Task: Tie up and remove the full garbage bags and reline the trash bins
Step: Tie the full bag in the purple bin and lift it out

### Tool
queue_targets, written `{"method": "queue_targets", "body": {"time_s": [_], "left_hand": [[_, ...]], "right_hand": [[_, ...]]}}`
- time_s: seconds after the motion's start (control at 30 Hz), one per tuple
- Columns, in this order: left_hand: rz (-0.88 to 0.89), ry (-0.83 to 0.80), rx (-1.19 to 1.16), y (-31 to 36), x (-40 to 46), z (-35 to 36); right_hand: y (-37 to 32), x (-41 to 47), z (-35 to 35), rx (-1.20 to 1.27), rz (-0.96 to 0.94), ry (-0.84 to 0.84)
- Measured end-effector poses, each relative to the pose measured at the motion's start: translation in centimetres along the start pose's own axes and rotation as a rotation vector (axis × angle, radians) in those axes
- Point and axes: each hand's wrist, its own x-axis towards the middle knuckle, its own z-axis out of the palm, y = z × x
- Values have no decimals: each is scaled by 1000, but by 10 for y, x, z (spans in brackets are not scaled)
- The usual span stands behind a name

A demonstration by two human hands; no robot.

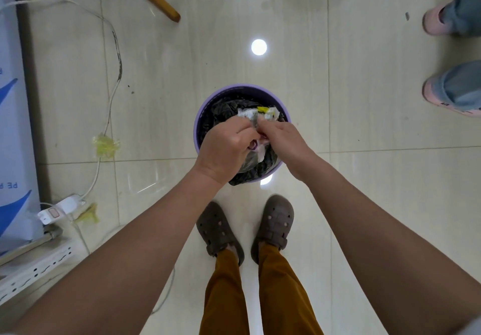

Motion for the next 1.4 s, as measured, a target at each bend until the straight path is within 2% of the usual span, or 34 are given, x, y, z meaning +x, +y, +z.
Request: {"method": "queue_targets", "body": {"time_s": [0.07, 0.3, 0.4, 0.47, 0.57, 0.63, 0.73, 0.8, 0.87, 0.93, 1.0, 1.07, 1.13, 1.2, 1.3, 1.4], "left_hand": [[-19, 6, -3, 0, -3, 1], [-118, 33, -29, -4, -9, 3], [-175, 39, -92, -6, -14, 4], [-270, 65, -148, -5, -16, 3], [-395, 79, -209, 1, -18, 3], [-535, 99, -266, 6, -21, 4], [-923, 74, -329, -1, -31, 9], [-1042, -10, -306, -6, -36, 12], [-963, -104, -215, -8, -35, 10], [-784, -154, -146, -7, -30, 5], [-618, -153, -207, -1, -22, -1], [-533, -175, -334, 7, -15, -1], [-580, -189, -471, 14, -8, 3], [-727, -190, -575, 15, -3, 8], [-871, -180, -571, 9, 1, 14], [-920, -210, -578, 7, 3, 18]], "right_hand": [[0, 2, 3, 56, 47, -14], [-5, -1, 7, 228, 41, -59], [-5, -2, 8, 299, 27, -5], [-2, -6, 13, 295, -5, 133], [3, -13, 26, 75, -124, 409], [5, -13, 29, 4, -137, 539], [21, 3, 23, 26, 75, 633], [31, 12, 20, 55, 184, 620], [34, 15, 19, 47, 191, 584], [37, 14, 15, 40, 170, 536], [40, 11, 11, 39, 150, 490], [41, 8, 9, 11, 125, 452], [41, 6, 9, 22, 118, 445], [42, 4, 9, 93, 112, 486], [45, -7, 9, 138, 7, 571], [43, -21, 13, 81, -140, 571]]}}
